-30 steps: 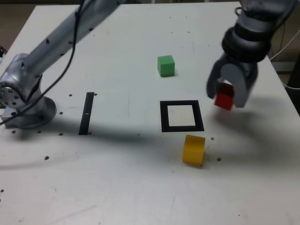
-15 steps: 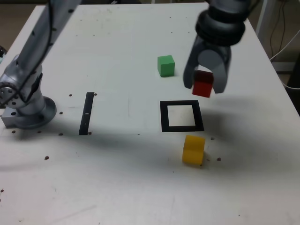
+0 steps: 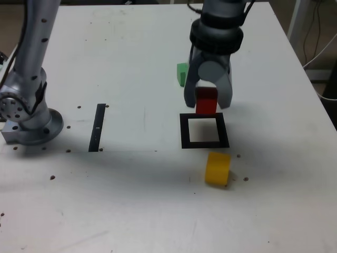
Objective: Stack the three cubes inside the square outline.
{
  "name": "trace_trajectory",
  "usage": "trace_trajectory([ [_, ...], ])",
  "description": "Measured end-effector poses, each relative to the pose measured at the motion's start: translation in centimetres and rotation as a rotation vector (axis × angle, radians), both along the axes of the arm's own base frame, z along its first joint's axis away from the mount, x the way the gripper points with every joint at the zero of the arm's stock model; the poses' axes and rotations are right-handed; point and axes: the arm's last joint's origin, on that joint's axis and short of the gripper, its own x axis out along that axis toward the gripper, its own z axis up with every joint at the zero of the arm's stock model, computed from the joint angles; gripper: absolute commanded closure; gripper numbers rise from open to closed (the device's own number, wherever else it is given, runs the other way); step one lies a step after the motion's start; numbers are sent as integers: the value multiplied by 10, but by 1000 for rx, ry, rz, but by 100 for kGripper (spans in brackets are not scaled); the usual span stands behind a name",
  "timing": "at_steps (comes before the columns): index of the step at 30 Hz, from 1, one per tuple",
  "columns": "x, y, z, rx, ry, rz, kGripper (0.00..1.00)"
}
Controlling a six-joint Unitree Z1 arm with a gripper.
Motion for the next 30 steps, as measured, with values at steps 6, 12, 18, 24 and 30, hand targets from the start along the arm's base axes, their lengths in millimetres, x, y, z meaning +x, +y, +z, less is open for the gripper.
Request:
trace_trajectory([
  [6, -7, 0, -13, -34, 1, 7, 54],
  [12, -10, -1, -21, -46, 5, 13, 54],
  [18, -8, -2, -25, -58, -17, 17, 54],
  [24, -4, -2, -35, -62, -16, 20, 54],
  [30, -2, -1, -42, -62, -8, 26, 54],
])
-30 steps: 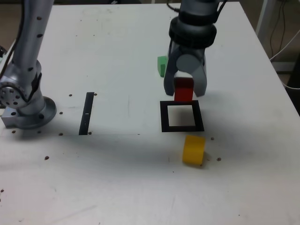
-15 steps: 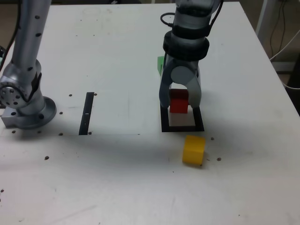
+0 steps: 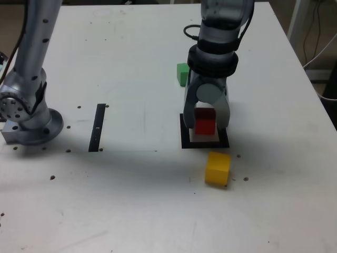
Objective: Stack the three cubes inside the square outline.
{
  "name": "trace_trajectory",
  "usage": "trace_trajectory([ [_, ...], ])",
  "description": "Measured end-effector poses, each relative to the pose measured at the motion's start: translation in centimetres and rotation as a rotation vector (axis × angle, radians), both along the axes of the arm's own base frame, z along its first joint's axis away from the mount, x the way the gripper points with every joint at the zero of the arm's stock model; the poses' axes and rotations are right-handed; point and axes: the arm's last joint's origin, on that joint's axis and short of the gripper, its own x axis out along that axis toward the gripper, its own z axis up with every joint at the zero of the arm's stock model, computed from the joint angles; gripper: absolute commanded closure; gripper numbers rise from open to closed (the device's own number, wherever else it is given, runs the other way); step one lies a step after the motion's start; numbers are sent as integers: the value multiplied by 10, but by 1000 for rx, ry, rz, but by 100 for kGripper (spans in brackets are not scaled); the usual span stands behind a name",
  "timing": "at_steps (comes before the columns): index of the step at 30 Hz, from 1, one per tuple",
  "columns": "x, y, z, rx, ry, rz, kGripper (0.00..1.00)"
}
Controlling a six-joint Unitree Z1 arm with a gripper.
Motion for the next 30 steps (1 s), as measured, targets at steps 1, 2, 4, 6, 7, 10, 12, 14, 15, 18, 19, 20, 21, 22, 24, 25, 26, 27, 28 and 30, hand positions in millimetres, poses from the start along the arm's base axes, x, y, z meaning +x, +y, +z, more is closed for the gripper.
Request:
trace_trajectory([
  [1, 0, 1, -2, 0, 3, 3, 54],
  [2, 0, 2, -3, 0, 6, 6, 54],
  [4, -1, 5, -5, 0, 9, 13, 52],
  [6, -2, 7, -7, 0, 8, 18, 44],
  [7, -2, 7, -8, -1, 7, 19, 38],
  [10, -2, 8, -10, -5, 2, 9, 18],
  [12, -2, 9, -12, -11, -1, 1, 9],
  [14, -3, 11, -14, -14, -1, -1, 6],
  [15, -4, 12, -15, -15, 1, -1, 5],
  [18, -5, 13, -17, -15, 7, 3, 4],
  [19, -5, 14, -17, -14, 7, 4, 4],
  [20, -5, 14, -17, -13, 6, 4, 3],
  [21, -6, 14, -17, -11, 5, 4, 3],
  [22, -6, 14, -17, -11, 6, 4, 3],
  [24, -8, 14, -16, -8, 6, 4, 3],
  [25, -9, 14, -14, -6, 2, 3, 3],
  [26, -11, 14, -12, -4, -3, 3, 3],
  [27, -12, 15, -10, -3, -9, 3, 3],
  [28, -12, 15, -7, -1, -16, 3, 3],
  [30, -15, 15, -3, 4, -20, 2, 3],
])
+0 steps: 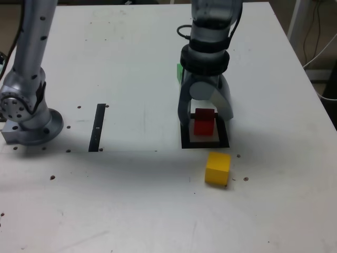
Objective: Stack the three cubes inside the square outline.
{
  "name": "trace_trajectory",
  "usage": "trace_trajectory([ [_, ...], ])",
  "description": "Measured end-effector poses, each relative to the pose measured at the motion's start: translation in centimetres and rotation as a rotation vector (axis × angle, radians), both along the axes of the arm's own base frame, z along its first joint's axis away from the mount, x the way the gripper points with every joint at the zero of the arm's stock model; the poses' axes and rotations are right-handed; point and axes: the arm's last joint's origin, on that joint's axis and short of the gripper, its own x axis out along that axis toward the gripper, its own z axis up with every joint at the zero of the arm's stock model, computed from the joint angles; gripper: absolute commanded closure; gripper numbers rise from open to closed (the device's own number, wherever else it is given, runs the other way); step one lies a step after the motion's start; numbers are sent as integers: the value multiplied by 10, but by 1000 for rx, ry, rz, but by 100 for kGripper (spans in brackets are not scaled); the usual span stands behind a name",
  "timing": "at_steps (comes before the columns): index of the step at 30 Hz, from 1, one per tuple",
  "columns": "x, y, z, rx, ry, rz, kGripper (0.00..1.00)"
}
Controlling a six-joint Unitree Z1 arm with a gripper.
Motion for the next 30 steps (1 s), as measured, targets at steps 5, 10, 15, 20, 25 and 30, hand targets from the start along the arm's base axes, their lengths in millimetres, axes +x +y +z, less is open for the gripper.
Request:
trace_trajectory([
  [5, -8, 1, 12, 23, -1, 4, 3],
  [10, -15, 2, 27, 42, -17, 6, 2],
  [15, -22, 2, 37, 54, -19, 5, 2],
  [20, -23, 2, 37, 54, -15, 6, 2],
  [25, -25, -6, 41, 50, 9, 0, 2],
  [30, -24, -34, 47, 52, 4, -28, 2],
])
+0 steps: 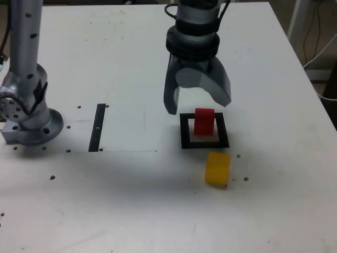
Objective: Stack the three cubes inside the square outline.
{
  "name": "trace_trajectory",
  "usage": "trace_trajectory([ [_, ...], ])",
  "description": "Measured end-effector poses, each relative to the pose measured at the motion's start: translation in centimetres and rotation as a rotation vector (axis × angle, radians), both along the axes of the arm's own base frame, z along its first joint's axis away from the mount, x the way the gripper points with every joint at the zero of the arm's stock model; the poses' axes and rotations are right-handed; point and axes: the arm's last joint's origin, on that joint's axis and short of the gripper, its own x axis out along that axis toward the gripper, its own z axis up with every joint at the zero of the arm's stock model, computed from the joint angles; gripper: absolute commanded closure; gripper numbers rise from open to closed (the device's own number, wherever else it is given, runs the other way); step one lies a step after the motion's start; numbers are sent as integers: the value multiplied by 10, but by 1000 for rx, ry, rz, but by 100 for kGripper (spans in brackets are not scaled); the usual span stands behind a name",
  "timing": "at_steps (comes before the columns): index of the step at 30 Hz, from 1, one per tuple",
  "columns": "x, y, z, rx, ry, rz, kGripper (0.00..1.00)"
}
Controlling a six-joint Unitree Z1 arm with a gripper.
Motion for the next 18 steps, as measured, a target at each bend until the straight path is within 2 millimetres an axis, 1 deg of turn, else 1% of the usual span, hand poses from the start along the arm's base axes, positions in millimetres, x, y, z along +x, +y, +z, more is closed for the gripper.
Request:
trace_trajectory([
  [3, -1, -21, 3, -6, 2, -23, 2],
  [6, 0, -30, 1, -9, 5, -26, 2],
  [10, 5, -64, -2, -22, 13, -69, 2],
  [18, 21, -101, -6, -32, 30, -112, 2],
])
